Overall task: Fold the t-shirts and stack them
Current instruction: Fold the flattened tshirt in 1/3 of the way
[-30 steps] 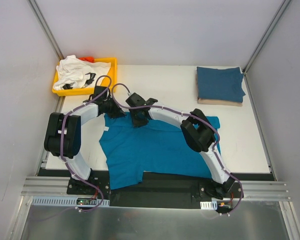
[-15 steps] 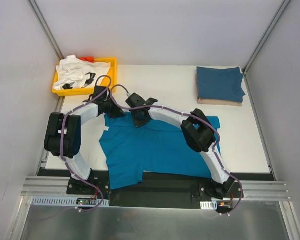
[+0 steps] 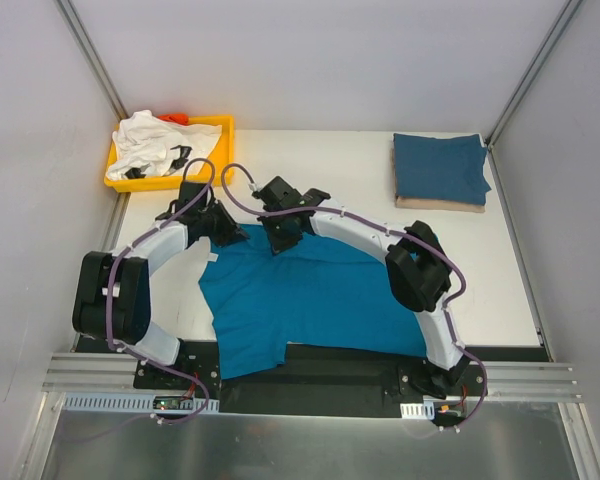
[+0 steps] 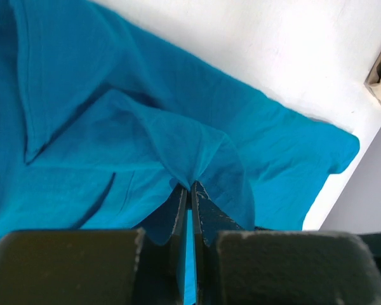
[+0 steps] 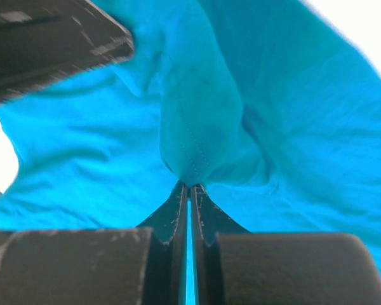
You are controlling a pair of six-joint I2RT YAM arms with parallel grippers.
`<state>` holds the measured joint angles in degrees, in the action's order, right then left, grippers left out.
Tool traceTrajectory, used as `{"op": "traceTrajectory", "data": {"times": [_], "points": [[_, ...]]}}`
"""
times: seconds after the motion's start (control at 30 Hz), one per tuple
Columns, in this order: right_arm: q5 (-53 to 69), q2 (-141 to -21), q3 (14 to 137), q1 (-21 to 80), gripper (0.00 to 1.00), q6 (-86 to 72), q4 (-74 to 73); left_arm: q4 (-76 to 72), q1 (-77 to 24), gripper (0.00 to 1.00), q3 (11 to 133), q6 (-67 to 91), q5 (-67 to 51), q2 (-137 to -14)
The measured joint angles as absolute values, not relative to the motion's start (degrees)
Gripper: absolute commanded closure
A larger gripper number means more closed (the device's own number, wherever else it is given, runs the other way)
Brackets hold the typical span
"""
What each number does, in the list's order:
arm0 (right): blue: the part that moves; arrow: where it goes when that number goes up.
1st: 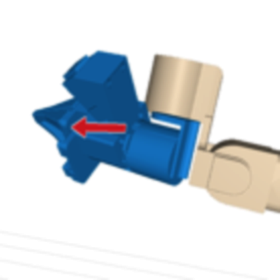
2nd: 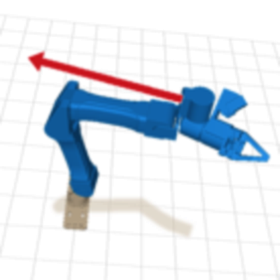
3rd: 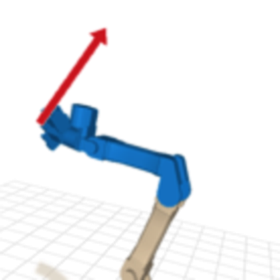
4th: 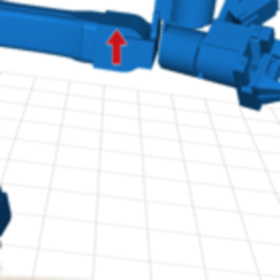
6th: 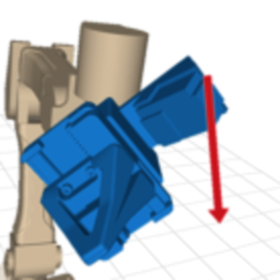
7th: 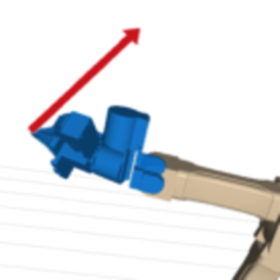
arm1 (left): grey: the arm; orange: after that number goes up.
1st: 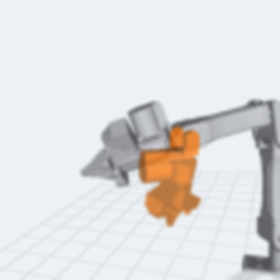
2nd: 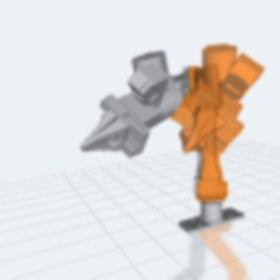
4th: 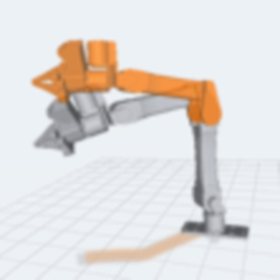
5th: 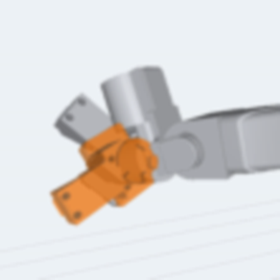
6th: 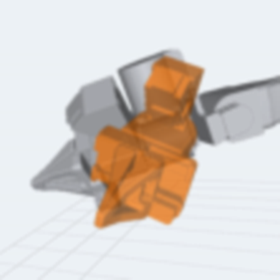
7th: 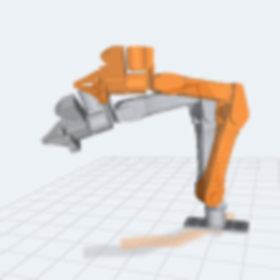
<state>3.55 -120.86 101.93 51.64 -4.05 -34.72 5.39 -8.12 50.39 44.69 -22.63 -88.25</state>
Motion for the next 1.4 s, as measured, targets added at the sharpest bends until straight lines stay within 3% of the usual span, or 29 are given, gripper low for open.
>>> {"op": "traceTrajectory", "data": {"times": [0.57, 1.17, 1.33, 1.4], "points": [[12.7, -120.2, 97.3, 51.6, 0.98, 3.7, -40.6, 13.1, -8.1, 1.0, 35.6, 47.4, -26.2, -71.9], [17.4, -119.9, 93.7, 51.6, 0.97, 6.8, -43.1, 21.2, -8.1, 1.0, 32.1, 47.2, -29.1, -67.7], [18.1, -119.8, 92.8, 51.6, 0.84, 7.1, -43.5, 23.1, -8.1, 0.97, 31.4, 47.2, -29.1, -65.2], [18.4, -119.7, 92.7, 51.6, 0.63, 7.2, -43.6, 23.4, -8.1, 0.72, 31.2, 47.2, -29.1, -65.1]]}}
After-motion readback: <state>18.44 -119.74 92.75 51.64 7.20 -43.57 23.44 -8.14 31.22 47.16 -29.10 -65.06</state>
